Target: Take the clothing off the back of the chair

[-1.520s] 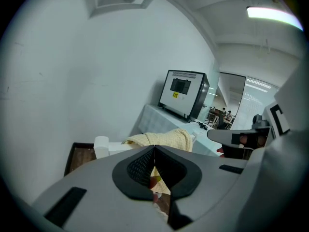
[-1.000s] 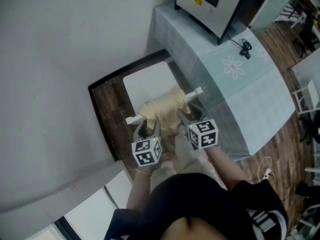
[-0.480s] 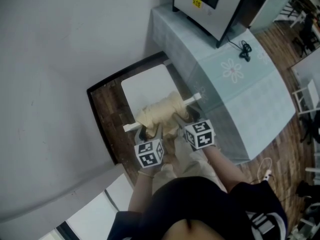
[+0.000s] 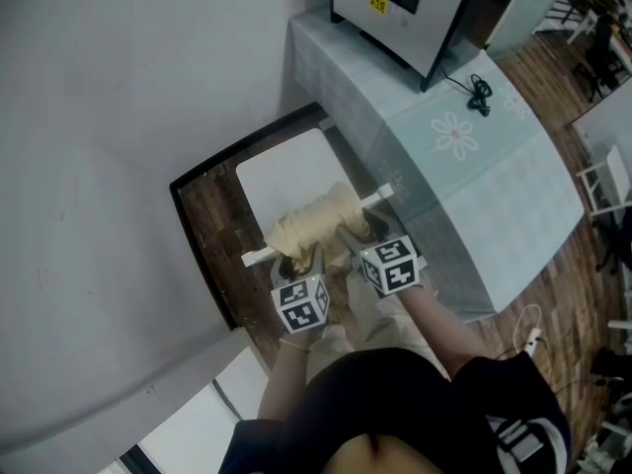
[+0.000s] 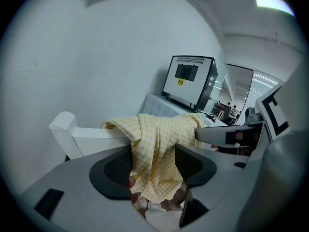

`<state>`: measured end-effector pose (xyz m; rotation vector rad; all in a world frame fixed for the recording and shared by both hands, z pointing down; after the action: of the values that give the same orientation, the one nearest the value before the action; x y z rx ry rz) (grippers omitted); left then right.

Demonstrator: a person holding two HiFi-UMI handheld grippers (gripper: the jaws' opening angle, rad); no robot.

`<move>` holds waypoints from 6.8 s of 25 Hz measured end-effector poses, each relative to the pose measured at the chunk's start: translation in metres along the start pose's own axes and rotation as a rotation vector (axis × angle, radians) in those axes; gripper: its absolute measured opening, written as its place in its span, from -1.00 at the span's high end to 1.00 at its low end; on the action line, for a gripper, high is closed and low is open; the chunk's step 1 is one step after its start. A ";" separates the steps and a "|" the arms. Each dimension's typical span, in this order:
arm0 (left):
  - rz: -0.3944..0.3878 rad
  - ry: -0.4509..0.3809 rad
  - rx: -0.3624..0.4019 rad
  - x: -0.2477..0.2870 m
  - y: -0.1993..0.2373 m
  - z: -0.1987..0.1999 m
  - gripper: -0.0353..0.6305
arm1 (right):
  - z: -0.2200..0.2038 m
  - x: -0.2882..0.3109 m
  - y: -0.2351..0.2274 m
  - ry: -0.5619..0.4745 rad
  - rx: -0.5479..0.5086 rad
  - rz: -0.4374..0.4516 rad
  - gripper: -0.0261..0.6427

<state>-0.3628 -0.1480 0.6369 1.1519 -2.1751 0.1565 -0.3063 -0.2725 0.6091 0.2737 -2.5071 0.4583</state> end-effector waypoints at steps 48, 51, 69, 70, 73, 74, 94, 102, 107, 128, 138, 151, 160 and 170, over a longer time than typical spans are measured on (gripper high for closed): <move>-0.095 -0.041 0.080 -0.052 -0.023 0.020 0.71 | 0.006 -0.057 0.043 -0.119 -0.035 -0.052 0.65; -0.103 -0.051 0.087 -0.060 -0.023 0.020 0.71 | 0.006 -0.065 0.050 -0.135 -0.034 -0.057 0.66; -0.179 -0.098 0.171 -0.114 -0.028 0.016 0.71 | -0.005 -0.116 0.088 -0.224 -0.005 -0.124 0.66; -0.185 -0.098 0.174 -0.116 -0.028 0.016 0.71 | -0.006 -0.119 0.090 -0.231 -0.002 -0.128 0.65; -0.200 -0.098 0.181 -0.124 -0.030 0.015 0.71 | -0.008 -0.127 0.094 -0.247 0.010 -0.139 0.65; -0.206 -0.098 0.185 -0.126 -0.031 0.014 0.71 | -0.009 -0.130 0.095 -0.251 0.013 -0.141 0.65; -0.367 -0.108 0.280 -0.158 -0.075 0.005 0.71 | -0.035 -0.200 0.098 -0.315 0.098 -0.285 0.65; -0.461 -0.106 0.303 -0.166 -0.109 -0.002 0.71 | -0.047 -0.235 0.085 -0.360 0.143 -0.364 0.65; -0.513 -0.098 0.318 -0.168 -0.133 -0.008 0.71 | -0.057 -0.256 0.074 -0.356 0.170 -0.407 0.65; -0.602 -0.102 0.356 -0.238 -0.254 -0.062 0.71 | -0.118 -0.397 0.048 -0.412 0.229 -0.477 0.65; -0.618 -0.111 0.375 -0.274 -0.298 -0.090 0.71 | -0.151 -0.454 0.044 -0.439 0.244 -0.501 0.65; -0.638 -0.118 0.398 -0.299 -0.331 -0.126 0.71 | -0.189 -0.495 0.040 -0.462 0.246 -0.530 0.65; -0.649 -0.117 0.410 -0.305 -0.345 -0.137 0.71 | -0.201 -0.510 0.036 -0.466 0.254 -0.540 0.65; -0.656 -0.126 0.420 -0.313 -0.361 -0.145 0.71 | -0.210 -0.527 0.030 -0.474 0.254 -0.547 0.65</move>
<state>0.1109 -0.0920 0.4901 2.0987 -1.7919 0.2617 0.2207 -0.1152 0.4646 1.2555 -2.6517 0.5239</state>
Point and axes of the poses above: the fingertips, and each gripper's own axes: x forward along the fingers, y to its left, z out of its top, the point moved 2 cm from there along -x, backward along the fingers, and after that the axes turned 5 degrees about x, right-handed, at the moved point
